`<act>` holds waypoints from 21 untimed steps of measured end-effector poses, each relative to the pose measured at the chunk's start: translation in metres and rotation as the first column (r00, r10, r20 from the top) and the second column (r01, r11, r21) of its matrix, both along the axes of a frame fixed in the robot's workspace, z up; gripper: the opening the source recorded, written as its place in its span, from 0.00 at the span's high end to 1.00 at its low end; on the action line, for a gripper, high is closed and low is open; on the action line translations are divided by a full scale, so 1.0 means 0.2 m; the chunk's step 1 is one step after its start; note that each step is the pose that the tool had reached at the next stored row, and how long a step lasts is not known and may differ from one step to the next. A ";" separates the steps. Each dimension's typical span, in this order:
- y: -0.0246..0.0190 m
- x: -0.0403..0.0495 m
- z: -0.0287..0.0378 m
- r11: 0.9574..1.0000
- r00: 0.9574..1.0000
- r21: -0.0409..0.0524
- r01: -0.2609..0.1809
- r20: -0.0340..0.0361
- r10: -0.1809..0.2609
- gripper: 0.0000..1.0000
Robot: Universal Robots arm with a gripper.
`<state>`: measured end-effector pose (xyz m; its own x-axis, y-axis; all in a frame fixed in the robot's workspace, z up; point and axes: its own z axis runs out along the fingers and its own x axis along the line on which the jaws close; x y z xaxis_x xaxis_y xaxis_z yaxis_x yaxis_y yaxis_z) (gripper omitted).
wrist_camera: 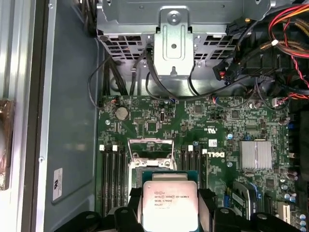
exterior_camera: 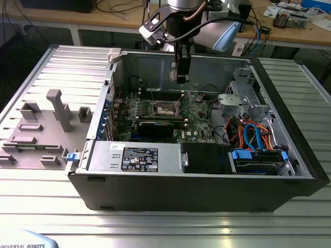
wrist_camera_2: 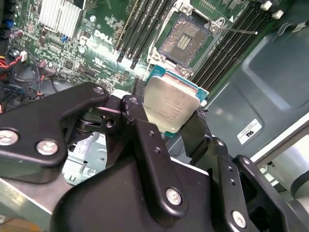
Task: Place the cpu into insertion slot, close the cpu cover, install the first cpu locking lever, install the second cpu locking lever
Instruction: 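Place the cpu into insertion slot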
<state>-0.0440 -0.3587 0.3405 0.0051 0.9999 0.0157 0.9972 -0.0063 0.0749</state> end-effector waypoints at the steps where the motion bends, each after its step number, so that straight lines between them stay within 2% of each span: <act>1: 0.000 0.000 -0.003 1.000 1.000 0.000 0.001 0.000 -0.001 0.46; 7: 0.000 -0.004 -0.007 1.000 1.000 0.000 0.002 0.000 -0.002 0.46; 13: 0.000 -0.049 -0.067 1.000 1.000 0.001 -0.030 0.000 0.030 0.46; 21: 0.000 -0.051 -0.068 1.000 1.000 0.001 -0.030 0.000 0.030 0.46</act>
<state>-0.0541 -0.3587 0.3269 -0.0252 0.9995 0.0165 0.9969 0.0239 0.0748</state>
